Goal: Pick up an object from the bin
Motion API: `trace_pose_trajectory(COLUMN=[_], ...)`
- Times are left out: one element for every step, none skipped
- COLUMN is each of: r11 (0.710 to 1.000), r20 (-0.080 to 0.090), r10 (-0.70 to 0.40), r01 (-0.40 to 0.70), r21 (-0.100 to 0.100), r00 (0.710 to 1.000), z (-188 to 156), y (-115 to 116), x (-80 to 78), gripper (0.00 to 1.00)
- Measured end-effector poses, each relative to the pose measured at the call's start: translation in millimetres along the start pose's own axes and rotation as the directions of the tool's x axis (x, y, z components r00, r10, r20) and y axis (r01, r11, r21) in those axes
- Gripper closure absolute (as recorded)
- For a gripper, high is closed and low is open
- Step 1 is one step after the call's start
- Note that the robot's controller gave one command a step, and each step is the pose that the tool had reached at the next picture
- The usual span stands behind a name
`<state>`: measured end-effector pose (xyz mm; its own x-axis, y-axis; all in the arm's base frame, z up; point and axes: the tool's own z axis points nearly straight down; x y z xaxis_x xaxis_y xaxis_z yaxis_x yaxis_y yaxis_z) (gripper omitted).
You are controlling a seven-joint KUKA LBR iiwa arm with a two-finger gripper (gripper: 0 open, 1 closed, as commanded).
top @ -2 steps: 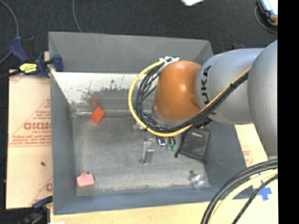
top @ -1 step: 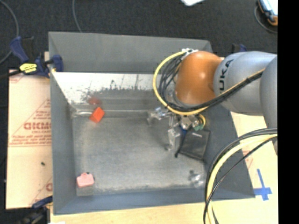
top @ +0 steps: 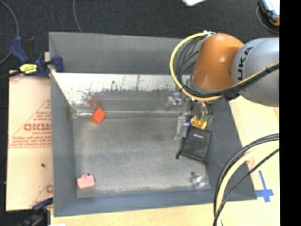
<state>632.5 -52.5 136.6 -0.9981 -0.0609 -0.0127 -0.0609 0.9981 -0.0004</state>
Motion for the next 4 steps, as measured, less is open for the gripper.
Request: trace_pose_trajectory(r11=[0.800, 0.919, 0.818, 0.817], r20=[-0.011, 0.005, 0.005, 0.004], r10=[-0.600, -0.394, -0.575, -0.577], r01=[0.600, 0.394, 0.575, 0.577], r21=[-0.006, 0.002, -0.013, -0.013], r00=[0.800, 0.919, 0.818, 0.817], z=[36, 65, 63, 63], y=[-43, -30, -81, -80], x=[38.7, 33.0, 57.4, 57.2], gripper=[0.00, 0.00, 1.00, 1.00])
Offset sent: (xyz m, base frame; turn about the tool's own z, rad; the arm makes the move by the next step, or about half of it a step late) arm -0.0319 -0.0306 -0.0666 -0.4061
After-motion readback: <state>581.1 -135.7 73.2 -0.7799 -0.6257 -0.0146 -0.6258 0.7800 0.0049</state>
